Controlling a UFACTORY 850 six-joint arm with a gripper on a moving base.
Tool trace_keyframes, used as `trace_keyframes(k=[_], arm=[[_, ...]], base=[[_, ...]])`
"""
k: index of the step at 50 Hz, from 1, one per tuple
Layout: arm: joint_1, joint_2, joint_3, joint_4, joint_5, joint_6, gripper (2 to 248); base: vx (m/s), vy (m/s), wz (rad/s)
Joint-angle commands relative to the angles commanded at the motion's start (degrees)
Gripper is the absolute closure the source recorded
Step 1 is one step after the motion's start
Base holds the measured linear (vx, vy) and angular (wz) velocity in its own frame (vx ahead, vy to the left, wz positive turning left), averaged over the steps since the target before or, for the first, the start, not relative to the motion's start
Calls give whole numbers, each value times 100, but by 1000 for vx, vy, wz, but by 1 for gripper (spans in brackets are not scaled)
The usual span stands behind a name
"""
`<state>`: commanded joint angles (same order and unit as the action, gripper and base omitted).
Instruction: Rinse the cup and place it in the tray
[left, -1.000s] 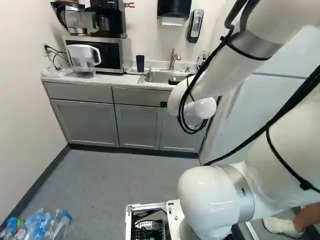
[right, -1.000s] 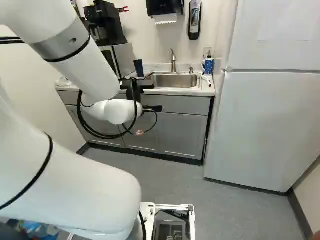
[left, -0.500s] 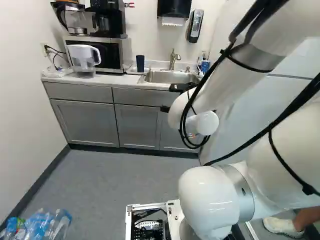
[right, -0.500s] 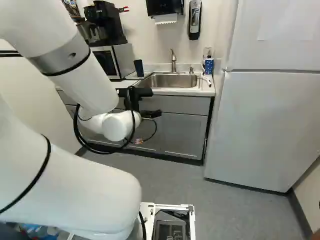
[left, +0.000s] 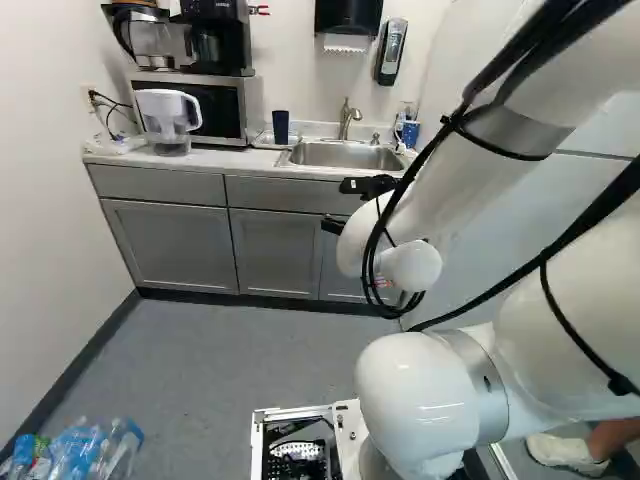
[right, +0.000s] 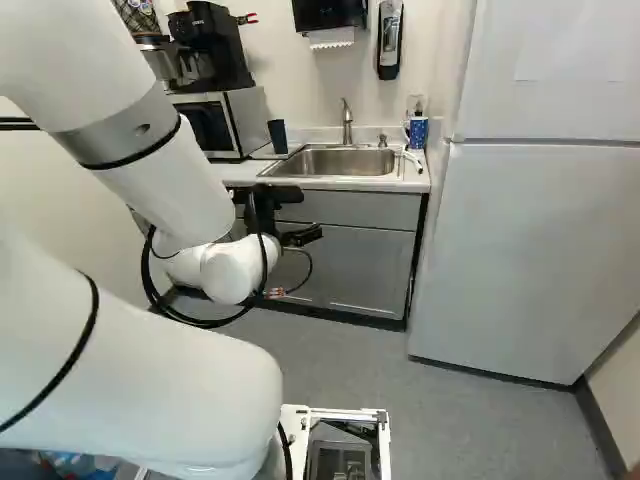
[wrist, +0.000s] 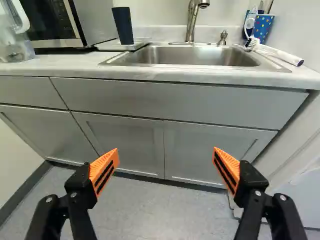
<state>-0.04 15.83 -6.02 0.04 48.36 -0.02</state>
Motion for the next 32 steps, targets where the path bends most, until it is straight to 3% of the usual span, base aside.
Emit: trace_keyframes(k=[32], arm=[[4, 17, 102, -4, 164, 2, 3]], base=[[0, 0, 0]])
